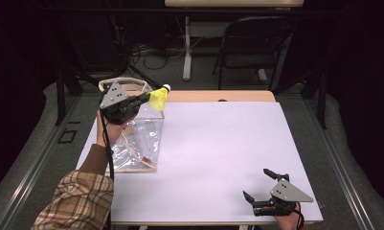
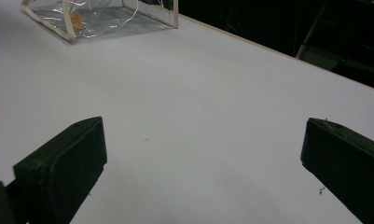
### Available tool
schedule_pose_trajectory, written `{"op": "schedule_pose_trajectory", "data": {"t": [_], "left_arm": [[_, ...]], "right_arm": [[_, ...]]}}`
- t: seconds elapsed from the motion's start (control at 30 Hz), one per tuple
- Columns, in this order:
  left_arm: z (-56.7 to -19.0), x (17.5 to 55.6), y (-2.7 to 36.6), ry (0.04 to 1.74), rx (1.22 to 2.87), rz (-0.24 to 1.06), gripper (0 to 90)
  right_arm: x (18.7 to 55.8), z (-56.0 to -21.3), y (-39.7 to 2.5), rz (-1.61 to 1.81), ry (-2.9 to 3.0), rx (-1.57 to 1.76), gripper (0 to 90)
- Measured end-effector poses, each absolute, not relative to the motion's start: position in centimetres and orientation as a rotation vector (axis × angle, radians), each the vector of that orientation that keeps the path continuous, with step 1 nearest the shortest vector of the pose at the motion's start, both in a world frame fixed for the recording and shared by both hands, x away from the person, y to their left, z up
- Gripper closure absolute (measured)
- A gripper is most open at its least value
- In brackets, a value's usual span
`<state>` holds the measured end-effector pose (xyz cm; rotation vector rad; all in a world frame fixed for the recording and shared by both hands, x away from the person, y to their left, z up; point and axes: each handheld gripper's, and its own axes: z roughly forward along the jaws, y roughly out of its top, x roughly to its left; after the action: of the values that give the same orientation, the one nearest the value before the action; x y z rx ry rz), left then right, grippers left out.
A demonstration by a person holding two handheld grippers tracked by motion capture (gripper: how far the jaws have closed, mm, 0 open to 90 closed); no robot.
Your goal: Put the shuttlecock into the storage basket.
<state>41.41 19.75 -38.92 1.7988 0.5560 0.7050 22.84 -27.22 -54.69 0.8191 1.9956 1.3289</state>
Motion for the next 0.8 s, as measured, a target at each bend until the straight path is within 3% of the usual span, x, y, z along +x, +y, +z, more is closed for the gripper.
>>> {"op": "schedule_pose_trajectory", "data": {"t": [0.8], "left_arm": [[-38.3, 41.6, 21.6, 0.601, 1.758, 0.753, 89.8]], "right_arm": [[22.9, -54.7, -27.2, 1.322, 1.998, 0.819, 0.0]]}}
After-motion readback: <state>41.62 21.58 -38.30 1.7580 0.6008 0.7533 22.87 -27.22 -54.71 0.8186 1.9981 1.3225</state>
